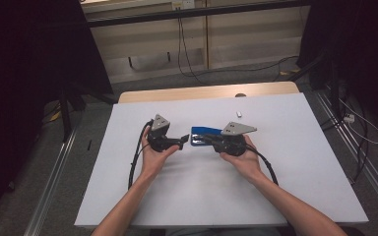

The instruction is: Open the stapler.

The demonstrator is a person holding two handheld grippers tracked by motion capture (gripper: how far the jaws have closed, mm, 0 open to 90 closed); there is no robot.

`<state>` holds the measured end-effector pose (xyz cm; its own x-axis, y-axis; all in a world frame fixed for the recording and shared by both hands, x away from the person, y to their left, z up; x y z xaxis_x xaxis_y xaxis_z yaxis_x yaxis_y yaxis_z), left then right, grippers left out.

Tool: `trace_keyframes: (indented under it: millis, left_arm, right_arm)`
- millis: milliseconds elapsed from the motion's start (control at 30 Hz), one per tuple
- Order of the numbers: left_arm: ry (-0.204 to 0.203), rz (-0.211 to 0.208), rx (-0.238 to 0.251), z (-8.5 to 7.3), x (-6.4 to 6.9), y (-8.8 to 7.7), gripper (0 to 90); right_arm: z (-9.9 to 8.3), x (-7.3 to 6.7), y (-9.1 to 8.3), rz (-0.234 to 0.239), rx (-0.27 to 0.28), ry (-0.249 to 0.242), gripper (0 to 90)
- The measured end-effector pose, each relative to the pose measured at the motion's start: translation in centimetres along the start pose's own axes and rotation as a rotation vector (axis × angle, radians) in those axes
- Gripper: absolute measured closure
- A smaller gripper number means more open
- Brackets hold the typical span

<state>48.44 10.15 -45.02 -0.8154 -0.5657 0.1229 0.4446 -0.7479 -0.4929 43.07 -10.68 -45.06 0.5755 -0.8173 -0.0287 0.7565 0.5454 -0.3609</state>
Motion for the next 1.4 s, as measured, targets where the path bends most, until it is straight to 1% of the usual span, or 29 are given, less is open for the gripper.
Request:
trace_keyframes:
  millis: [33,100,267,333,367,400,467,500,533,567,633,667,700,733,767,800,833,867,933,1000,1033,1067,1100,1167,1233,1300,1333,1367,1400]
  left_arm:
    - [0.001,-0.001,-0.002,0.0,0.0,0.0,6.6]
    - [-0.003,-0.008,0.001,0.0,0.1,0.1,6.8]
    - [-0.006,-0.022,-0.006,-0.1,0.2,0.2,9.6]
    - [-0.017,-0.03,-0.007,-0.1,0.3,0.4,11.4]
    - [-0.017,-0.03,-0.007,-0.1,0.3,0.4,12.6]
    - [-0.015,-0.031,-0.009,-0.2,0.3,0.5,13.3]
    - [-0.014,-0.033,-0.015,-0.3,0.3,0.6,13.6]
    - [-0.015,-0.032,-0.014,-0.3,0.4,0.7,13.6]
    - [-0.016,-0.035,-0.019,-0.4,0.4,0.9,13.6]
    - [-0.016,-0.035,-0.019,-0.4,0.4,0.9,13.7]
    - [-0.011,-0.035,-0.023,-0.4,0.5,1.1,13.8]
    - [-0.011,-0.035,-0.023,-0.4,0.6,1.1,14.8]
    - [-0.008,-0.039,-0.024,-0.4,0.6,1.2,14.8]
    - [-0.008,-0.039,-0.024,-0.4,0.7,1.2,18.6]
    - [-0.008,-0.039,-0.024,-0.4,0.7,1.2,20.3]
    - [-0.015,-0.041,-0.028,-0.4,0.7,1.3,20.5]
    - [-0.026,-0.041,-0.031,-0.5,0.7,1.3,23.3]
    - [-0.033,-0.044,-0.032,-0.5,0.7,1.4,23.3]
    - [-0.034,-0.051,-0.033,-0.5,0.7,1.4,33.2]
    - [-0.034,-0.056,-0.03,-0.4,0.8,1.3,39.6]
    - [-0.034,-0.056,-0.03,-0.4,0.8,1.3,43.8]
    - [-0.036,-0.066,-0.028,-0.4,0.8,1.2,49.0]
    - [-0.029,-0.07,-0.033,-0.4,0.9,1.2,52.6]
    - [-0.027,-0.076,-0.04,-0.4,1.0,1.2,58.7]
    - [-0.026,-0.082,-0.042,-0.5,1.1,1.3,68.2]
    - [-0.023,-0.087,-0.045,-0.5,1.1,1.3,74.8]
    - [-0.023,-0.087,-0.045,-0.5,1.1,1.3,79.1]
    - [-0.02,-0.089,-0.048,-0.5,1.0,1.3,79.1]
    - [-0.018,-0.093,-0.053,-0.6,1.0,1.3,84.4]
  right_arm:
    - [0.0,0.0,0.0,0.0,0.0,0.0,85.5]
    - [0.3,0.2,0.3,-0.004,-0.005,-0.001,90.0]
    - [0.4,0.3,0.9,-0.009,-0.032,-0.019,90.0]
    - [0.1,0.4,1.3,-0.011,-0.052,-0.017,90.0]
    - [0.1,0.4,1.3,-0.011,-0.052,-0.017,90.0]
    - [-0.2,0.4,1.6,-0.014,-0.07,-0.022,90.0]
    - [-0.4,0.5,1.9,-0.012,-0.088,-0.026,90.0]
    - [-0.4,0.5,1.9,-0.012,-0.088,-0.026,90.0]
    - [-0.4,0.6,2.1,-0.014,-0.104,-0.028,90.0]
    - [-0.4,0.6,2.1,-0.014,-0.104,-0.028,90.0]
    - [-0.4,0.7,2.3,-0.02,-0.115,-0.039,90.0]
    - [-0.5,0.6,2.6,-0.018,-0.13,-0.048,90.0]
    - [-0.5,0.6,2.6,-0.018,-0.13,-0.048,90.0]
    - [-0.6,0.6,2.8,-0.017,-0.143,-0.052,90.0]
    - [-0.6,0.6,2.9,-0.017,-0.15,-0.052,90.0]
    - [-0.7,0.6,2.9,-0.019,-0.155,-0.052,90.0]
    - [-0.7,0.6,3.0,-0.02,-0.16,-0.055,90.0]
    - [-0.7,0.6,3.0,-0.02,-0.16,-0.055,90.0]
    - [-0.9,0.6,3.1,-0.037,-0.179,-0.056,90.0]
    - [-0.9,0.6,3.3,-0.044,-0.186,-0.054,90.0]
    - [-0.9,0.6,3.3,-0.044,-0.186,-0.054,90.0]
    - [-1.0,0.5,3.4,-0.041,-0.192,-0.057,90.0]
    - [-1.1,0.5,3.4,-0.041,-0.194,-0.06,90.0]
    - [-1.1,0.5,3.5,-0.04,-0.2,-0.063,90.0]
    - [-1.1,0.5,3.6,-0.043,-0.205,-0.06,90.0]
    - [-1.2,0.5,3.7,-0.05,-0.222,-0.054,90.0]
    - [-1.2,0.5,3.7,-0.05,-0.222,-0.054,90.0]
    - [-1.3,0.5,3.7,-0.055,-0.229,-0.051,90.0]
    - [-1.3,0.5,3.7,-0.061,-0.234,-0.056,90.0]
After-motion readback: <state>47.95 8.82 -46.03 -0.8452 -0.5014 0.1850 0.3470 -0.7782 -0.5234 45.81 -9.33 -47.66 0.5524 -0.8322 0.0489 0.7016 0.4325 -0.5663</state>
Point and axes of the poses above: each handheld gripper's, and its own axes: y roughly forward along the jaws, z roughly out of its top, x roughly to its right, the point moved 4 cm from there along y, roughly forward along the jaws, and after that the axes turned 11 degrees about -z, right-handed, at the moved point
